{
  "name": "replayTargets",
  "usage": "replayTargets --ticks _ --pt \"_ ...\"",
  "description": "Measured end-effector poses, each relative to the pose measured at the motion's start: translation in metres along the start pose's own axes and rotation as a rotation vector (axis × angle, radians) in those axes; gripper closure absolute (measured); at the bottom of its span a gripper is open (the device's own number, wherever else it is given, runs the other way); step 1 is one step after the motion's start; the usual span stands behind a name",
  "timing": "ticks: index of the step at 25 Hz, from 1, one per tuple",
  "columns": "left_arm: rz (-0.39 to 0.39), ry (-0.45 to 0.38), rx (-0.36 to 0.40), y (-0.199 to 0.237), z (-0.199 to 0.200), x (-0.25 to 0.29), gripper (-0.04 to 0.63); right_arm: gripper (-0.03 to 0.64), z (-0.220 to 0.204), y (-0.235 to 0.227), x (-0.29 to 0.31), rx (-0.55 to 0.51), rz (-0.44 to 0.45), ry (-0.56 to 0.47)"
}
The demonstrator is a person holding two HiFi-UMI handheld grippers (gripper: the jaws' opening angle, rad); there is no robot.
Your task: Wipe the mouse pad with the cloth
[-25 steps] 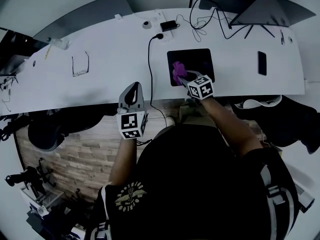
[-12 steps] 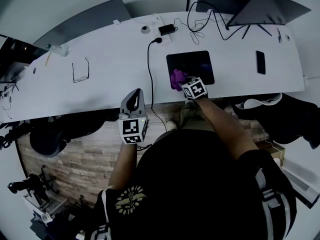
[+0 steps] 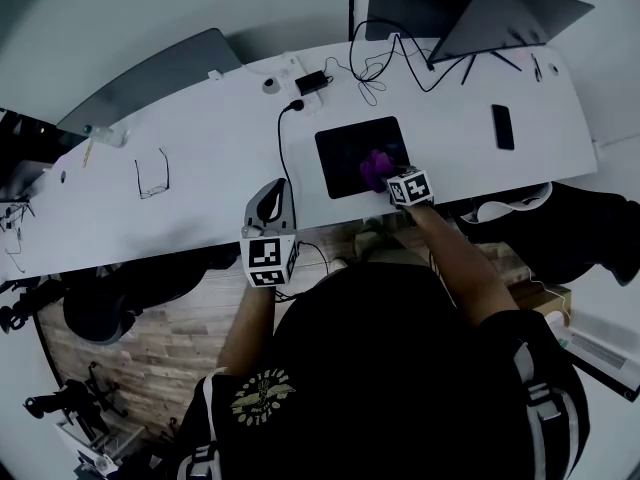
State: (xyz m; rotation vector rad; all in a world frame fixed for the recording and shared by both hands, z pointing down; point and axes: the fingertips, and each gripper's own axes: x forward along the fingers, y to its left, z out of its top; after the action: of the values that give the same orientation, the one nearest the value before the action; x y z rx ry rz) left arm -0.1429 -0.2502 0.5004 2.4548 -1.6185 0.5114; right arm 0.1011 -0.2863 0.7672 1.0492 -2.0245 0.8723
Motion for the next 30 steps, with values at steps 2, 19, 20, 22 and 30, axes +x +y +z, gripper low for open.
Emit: replayTargets --ticks 2,19,20,22,30 --pt "-0.015 -0.012 0.007 -0.005 0.005 0.011 0.594 0.506 -0.006 -0.022 -0.011 0.019 -0.042 0.004" --pt "0.046 -0.123 0.021 0.012 0.076 0.021 0.594 0.514 0.051 -0.024 -0.112 0.054 -0.02 -0.285" --pt "0.058 -0.136 0.02 0.016 0.083 0.016 0.594 0.515 0.067 -0.015 -0.132 0.033 -0.009 -0.345" --pt "0.079 -0.167 0.022 0.024 0.097 0.002 0.594 0.518 0.099 0.006 -0.173 -0.002 0.018 -0.474" --pt "0.103 -0.266 0.03 0.042 0.148 -0.054 0.594 0.52 0.187 0.072 -0.315 -0.183 -0.027 -0.85"
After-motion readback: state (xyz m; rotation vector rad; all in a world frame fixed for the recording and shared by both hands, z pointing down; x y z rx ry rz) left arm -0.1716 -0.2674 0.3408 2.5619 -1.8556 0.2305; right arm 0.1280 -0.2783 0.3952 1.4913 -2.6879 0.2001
